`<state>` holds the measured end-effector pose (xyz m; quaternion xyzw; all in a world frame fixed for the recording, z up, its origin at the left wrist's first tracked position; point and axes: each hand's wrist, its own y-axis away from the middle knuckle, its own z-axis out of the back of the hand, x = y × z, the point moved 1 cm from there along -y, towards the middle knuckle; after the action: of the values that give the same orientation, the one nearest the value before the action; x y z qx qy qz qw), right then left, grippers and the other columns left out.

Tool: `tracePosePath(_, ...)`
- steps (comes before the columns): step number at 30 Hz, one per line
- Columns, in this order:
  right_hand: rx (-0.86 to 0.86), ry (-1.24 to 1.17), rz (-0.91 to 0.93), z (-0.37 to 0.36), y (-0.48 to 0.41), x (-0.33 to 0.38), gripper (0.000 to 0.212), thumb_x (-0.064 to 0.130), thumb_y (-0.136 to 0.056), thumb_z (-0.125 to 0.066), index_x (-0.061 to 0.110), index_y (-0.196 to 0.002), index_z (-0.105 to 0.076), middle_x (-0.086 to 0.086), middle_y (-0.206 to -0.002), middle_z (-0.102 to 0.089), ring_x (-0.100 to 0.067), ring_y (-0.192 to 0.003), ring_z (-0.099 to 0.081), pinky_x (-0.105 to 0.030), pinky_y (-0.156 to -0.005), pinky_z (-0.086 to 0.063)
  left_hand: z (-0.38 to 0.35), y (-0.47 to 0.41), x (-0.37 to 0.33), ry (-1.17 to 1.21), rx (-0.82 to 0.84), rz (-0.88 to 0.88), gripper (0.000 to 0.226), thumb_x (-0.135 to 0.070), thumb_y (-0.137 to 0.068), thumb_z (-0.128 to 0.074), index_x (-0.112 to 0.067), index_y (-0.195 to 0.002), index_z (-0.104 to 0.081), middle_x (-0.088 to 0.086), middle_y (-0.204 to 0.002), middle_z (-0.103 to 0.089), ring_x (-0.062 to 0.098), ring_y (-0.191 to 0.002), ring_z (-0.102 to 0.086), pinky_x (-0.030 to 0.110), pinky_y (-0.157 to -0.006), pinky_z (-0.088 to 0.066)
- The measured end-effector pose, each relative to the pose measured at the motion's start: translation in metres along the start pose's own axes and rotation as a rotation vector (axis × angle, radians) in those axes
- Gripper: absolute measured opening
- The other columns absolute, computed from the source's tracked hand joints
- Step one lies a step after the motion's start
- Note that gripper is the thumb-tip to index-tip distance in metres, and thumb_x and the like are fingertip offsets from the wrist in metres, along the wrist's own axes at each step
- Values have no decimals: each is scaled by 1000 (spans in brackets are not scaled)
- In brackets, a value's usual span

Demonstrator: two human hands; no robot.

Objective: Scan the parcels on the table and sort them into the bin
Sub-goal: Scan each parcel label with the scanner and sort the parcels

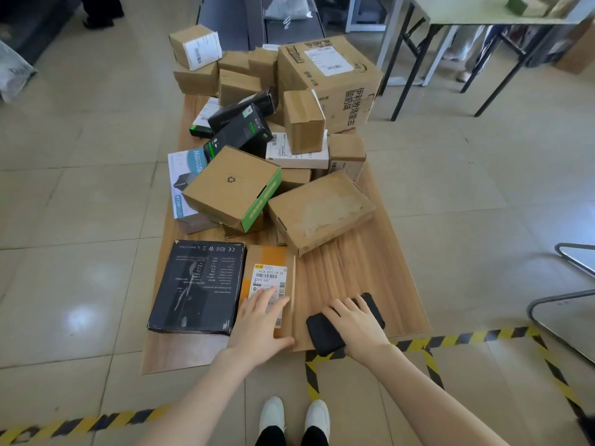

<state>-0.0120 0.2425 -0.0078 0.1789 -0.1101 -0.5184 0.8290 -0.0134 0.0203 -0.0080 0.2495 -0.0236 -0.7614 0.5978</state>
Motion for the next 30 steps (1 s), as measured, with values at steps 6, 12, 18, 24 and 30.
tracePosePath(6, -81, 139, 268, -3, -2, -9, 74, 27, -36, -95, 25, -104, -67, 6, -104, -65, -16, -96, -65, -43, -99, -48, 3, 0, 1, -15, -6, 17, 89, -58, -80, -66, -34, -152, -19, -6, -161, 0, 21, -148, 4, 42, -122, -9)
tracePosePath(12, -31, 137, 231, -3, 2, -32, 70, 18, -62, -87, 20, -125, -57, -4, -134, -57, -26, -131, -50, -50, -113, -34, -2, 1, 2, -19, -2, 55, 92, -60, -82, -64, -34, -154, -13, -5, -162, 10, 22, -149, 11, 41, -121, -5)
tracePosePath(18, -301, -448, -493, 4, 25, -33, 61, 15, -87, -64, 20, -144, -43, -4, -148, -41, -28, -132, -40, -39, -108, -35, -8, 0, -8, -52, -10, 84, 92, -66, -82, -59, -35, -154, -11, -3, -163, 8, 24, -149, 10, 47, -119, 0)
tracePosePath(24, -77, -673, -924, 7, 2, -5, 109, 71, -75, -63, 16, -152, -10, -11, -137, -35, -30, -129, -35, -47, -99, -38, -14, -3, -23, -68, 2, 114, 89, -70, -83, -51, -37, -153, -7, -1, -162, 8, 27, -148, 7, 52, -118, -14)
tracePosePath(30, -91, -615, -915, -7, -10, 2, 120, 64, -73, -71, 9, -153, 1, -12, -145, -27, -29, -135, -31, -45, -102, -39, -13, -4, -24, -71, 28, 77, 89, -67, -85, -53, -37, -153, -5, -2, -161, 9, 27, -147, 6, 46, -117, -22)
